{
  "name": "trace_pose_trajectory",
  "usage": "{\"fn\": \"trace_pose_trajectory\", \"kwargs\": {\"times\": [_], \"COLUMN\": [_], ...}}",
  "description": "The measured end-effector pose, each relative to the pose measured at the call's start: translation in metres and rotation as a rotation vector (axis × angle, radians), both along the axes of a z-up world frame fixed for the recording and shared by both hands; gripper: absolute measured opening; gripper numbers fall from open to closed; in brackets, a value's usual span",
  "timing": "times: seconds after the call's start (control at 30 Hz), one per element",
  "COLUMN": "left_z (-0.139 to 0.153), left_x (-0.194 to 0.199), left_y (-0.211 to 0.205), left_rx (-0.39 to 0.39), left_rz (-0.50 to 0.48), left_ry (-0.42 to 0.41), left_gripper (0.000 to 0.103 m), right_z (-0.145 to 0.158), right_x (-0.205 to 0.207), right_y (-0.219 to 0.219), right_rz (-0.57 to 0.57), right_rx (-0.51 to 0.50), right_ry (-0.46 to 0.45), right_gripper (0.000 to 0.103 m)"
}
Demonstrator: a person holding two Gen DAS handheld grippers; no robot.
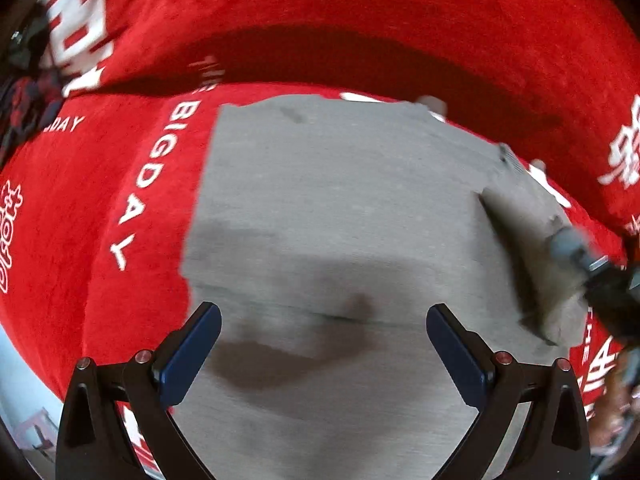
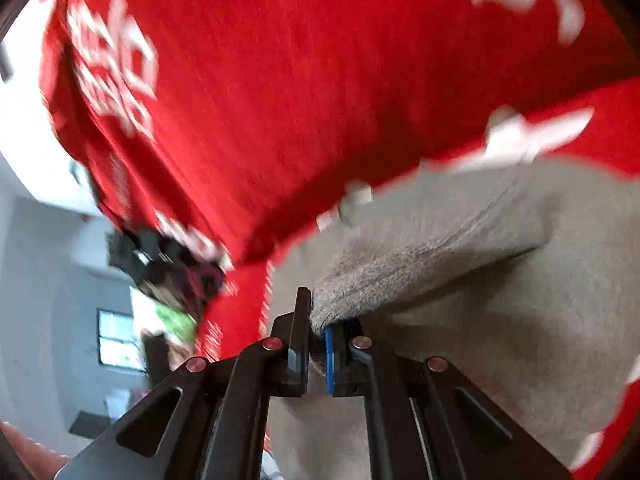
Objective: Fold small clothes
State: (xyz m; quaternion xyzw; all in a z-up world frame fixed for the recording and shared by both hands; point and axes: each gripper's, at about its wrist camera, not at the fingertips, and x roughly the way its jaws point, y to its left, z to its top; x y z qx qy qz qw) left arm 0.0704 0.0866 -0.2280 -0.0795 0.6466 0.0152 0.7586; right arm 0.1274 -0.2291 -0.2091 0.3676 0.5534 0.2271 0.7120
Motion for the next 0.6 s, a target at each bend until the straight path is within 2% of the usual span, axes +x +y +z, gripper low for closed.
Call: {"fn": "trace_pose_trajectory", "kwargs": {"times": [0.07, 0.13, 0.2, 0.23, 0.3, 0.4, 0.47, 0.5, 0.6], "left_z": [-0.005, -0.003, -0.001, 0.000, 0.002, 0.003, 0.005, 0.006, 0.007], "left_x": [0.001, -0.002, -0.003, -0.003, 0.000, 0.003, 0.005, 0.006, 0.006], "left_y": [0.010, 0.018, 0.027, 0.032, 0.038, 0.047, 0.057, 0.061, 0.074], "left_rx": [-0.009, -0.021, -0.041, -0.053, -0.066, -0.073, -0.095, -0.099, -0.109], "left_rz": [0.008, 0.013, 0.019, 0.022, 0.022, 0.031, 0.053, 0.062, 0.081], "left_ry": [0.005, 0.007, 0.001, -0.008, -0.018, -0.021, -0.032, -0.038, -0.054], "left_gripper": [0.103, 0.103, 0.103, 0.103, 0.103, 0.103, 0.103, 0.103, 0.103], "right_z": [-0.027, -0.047, -0.048, -0.041, -0.030, -0.025, -0.026, -0.024, -0.005], "right_x": [-0.002, -0.008, -0.016, -0.021, -0.024, -0.019, -0.007, -0.001, 0.015], "right_y": [0.023, 0.032, 0.031, 0.026, 0.017, -0.003, -0.005, -0.002, 0.048], "right_rz": [0.025, 0.020, -0.019, -0.055, -0.117, -0.246, -0.300, -0.290, -0.106], "right_rx": [-0.069, -0.136, -0.125, -0.131, -0.166, -0.170, -0.145, -0.147, -0.200], "right_ry": [0.085, 0.173, 0.183, 0.176, 0.152, 0.160, 0.161, 0.147, 0.027], "right_gripper": [0.007, 0.014, 0.026, 0.038, 0.042, 0.041, 0.013, 0.008, 0.008]}}
